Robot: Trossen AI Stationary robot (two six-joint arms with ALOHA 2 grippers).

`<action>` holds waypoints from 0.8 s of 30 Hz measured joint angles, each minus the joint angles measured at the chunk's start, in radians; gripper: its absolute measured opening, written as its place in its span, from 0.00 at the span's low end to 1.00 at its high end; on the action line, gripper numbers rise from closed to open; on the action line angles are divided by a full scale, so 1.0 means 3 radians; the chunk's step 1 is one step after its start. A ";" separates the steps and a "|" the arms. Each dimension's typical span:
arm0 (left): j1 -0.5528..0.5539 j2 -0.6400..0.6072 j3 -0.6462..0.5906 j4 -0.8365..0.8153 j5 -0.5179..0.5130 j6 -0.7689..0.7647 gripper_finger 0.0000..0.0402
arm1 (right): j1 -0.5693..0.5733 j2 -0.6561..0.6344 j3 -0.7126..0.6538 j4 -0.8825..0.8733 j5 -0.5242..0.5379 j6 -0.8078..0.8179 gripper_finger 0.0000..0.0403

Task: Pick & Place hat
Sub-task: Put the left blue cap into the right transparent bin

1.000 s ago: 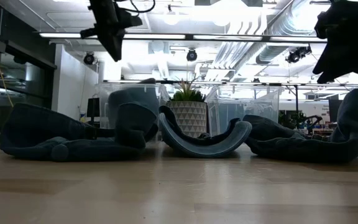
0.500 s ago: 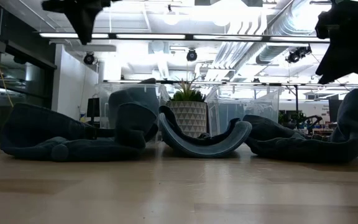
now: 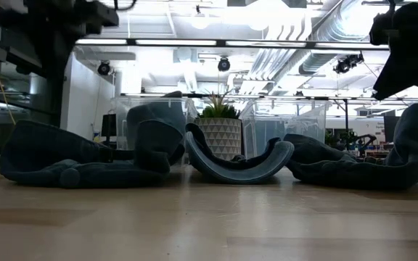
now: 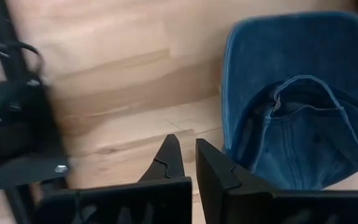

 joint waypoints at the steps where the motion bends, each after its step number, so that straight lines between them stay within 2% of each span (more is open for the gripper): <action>1: 0.0003 -0.0003 -0.0076 0.0100 0.0037 0.0000 0.00 | 0.0000 0.0000 0.0000 0.0000 -0.0002 -0.0014 0.45; 9: 0.0003 -0.0241 -0.0637 0.0777 0.0414 0.0088 0.01 | 0.0000 0.0000 0.0000 0.0000 -0.0103 -0.0074 0.45; 13: 0.0003 -0.0364 -0.0917 0.1107 0.0512 0.0213 0.07 | 0.0000 -0.0001 0.0000 -0.0001 -0.0102 -0.0107 0.45; 17: 0.0003 -0.0357 -0.1047 0.1295 0.0548 0.0378 0.23 | 0.0000 -0.0001 0.0000 -0.0008 -0.0113 -0.0135 0.45; 24: 0.0004 -0.0357 -0.1072 0.1741 0.0638 0.0548 0.61 | 0.0000 0.0000 0.0000 -0.0011 -0.0123 -0.0137 0.45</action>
